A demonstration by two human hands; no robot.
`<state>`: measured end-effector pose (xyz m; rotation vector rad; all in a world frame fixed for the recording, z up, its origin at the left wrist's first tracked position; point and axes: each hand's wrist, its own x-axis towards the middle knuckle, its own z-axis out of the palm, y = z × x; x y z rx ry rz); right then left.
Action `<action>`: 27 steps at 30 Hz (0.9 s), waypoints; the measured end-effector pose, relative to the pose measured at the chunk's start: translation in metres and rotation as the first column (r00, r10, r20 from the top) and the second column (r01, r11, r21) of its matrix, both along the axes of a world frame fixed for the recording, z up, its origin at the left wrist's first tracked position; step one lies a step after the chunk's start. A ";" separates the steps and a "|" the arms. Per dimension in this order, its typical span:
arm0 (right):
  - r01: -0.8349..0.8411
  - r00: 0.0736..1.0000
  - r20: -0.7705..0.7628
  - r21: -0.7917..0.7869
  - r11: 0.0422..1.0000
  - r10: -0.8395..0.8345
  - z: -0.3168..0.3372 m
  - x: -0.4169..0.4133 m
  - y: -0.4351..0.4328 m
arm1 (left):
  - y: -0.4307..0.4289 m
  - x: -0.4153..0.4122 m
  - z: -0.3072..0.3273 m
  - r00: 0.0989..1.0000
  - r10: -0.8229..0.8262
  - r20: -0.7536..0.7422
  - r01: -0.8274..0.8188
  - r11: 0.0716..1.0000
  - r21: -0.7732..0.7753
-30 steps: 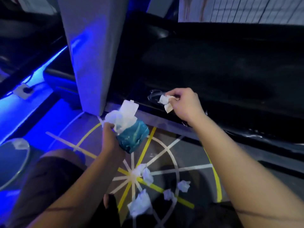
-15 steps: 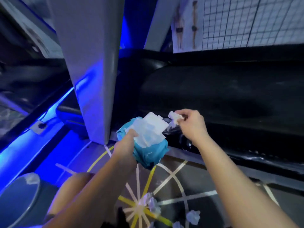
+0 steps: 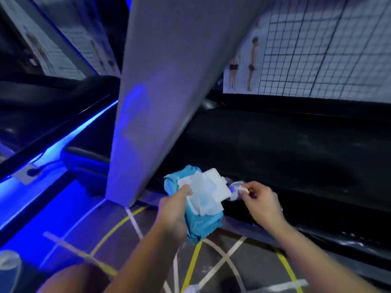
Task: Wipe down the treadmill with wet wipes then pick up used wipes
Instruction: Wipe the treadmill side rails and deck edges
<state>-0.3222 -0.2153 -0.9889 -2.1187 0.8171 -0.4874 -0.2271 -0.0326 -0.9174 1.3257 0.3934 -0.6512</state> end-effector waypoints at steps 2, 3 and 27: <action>-0.056 0.997 -0.065 -0.085 0.995 0.050 0.013 0.006 -0.013 | -0.004 0.004 -0.001 1.000 0.003 -0.003 -0.003 1.000 -0.009; -0.096 0.990 -0.112 -0.127 0.987 0.082 0.021 0.011 -0.019 | -0.005 0.006 -0.003 1.000 0.005 -0.005 -0.005 1.000 -0.020; -0.153 0.965 -0.228 -0.088 0.984 0.129 -0.030 0.104 -0.012 | 0.074 0.038 -0.038 0.995 0.100 -0.008 -0.097 0.977 0.191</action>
